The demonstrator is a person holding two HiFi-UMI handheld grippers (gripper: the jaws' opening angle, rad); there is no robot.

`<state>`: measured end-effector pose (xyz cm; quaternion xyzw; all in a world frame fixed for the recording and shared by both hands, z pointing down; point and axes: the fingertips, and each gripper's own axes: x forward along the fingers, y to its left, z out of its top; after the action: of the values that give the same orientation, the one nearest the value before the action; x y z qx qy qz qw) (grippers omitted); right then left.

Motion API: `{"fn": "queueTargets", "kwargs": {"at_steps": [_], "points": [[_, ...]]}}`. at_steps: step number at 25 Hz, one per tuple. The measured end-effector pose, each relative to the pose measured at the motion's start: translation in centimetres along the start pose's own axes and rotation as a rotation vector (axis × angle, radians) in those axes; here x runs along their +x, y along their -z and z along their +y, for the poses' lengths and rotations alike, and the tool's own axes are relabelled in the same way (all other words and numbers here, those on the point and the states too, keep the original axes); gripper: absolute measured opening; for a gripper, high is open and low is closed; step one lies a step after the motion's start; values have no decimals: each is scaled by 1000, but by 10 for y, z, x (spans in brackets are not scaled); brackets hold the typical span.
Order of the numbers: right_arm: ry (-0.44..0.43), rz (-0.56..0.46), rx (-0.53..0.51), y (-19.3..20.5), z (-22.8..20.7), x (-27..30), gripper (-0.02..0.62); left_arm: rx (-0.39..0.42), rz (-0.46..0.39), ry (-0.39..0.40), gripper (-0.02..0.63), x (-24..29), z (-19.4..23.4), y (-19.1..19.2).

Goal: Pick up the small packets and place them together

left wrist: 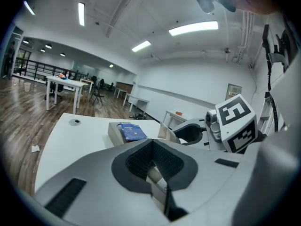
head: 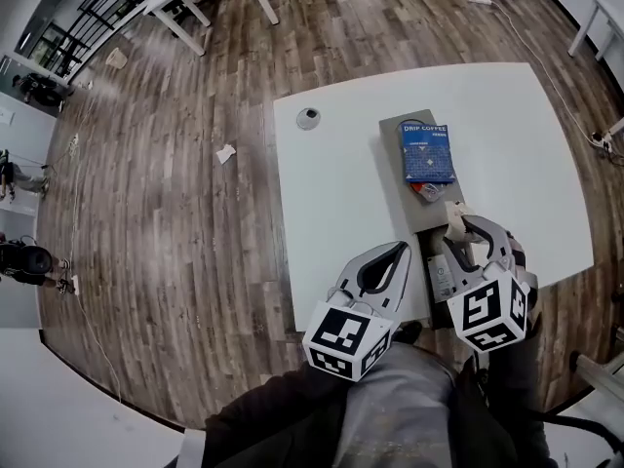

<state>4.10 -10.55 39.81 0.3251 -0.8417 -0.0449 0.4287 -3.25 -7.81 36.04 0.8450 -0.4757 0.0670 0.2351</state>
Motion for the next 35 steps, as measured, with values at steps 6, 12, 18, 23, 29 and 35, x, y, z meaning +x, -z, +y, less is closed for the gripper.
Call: {"fn": "queueTargets", "kwargs": {"at_steps": [6,12,18,23,29,35], "points": [[-16,34,-27,-20,-30,42,169,-53,12,-50,3,11,40,-2],[-99,105,-27,-15,-24,79,180,-101,40,-86,3,19,69,5],[-171,108,-7,-14,-11,92,255,-122,58,-92,3,25,78,10],[-170,44,29,-24,-12,86,293,-120,62,-84,3,27,73,12],[-126,-3,42,-23,-15,66,293,-89,50,-76,3,22,56,12],[-82,-32,54,-14,-10,32,293,-42,29,-48,3,10,24,10]]}}
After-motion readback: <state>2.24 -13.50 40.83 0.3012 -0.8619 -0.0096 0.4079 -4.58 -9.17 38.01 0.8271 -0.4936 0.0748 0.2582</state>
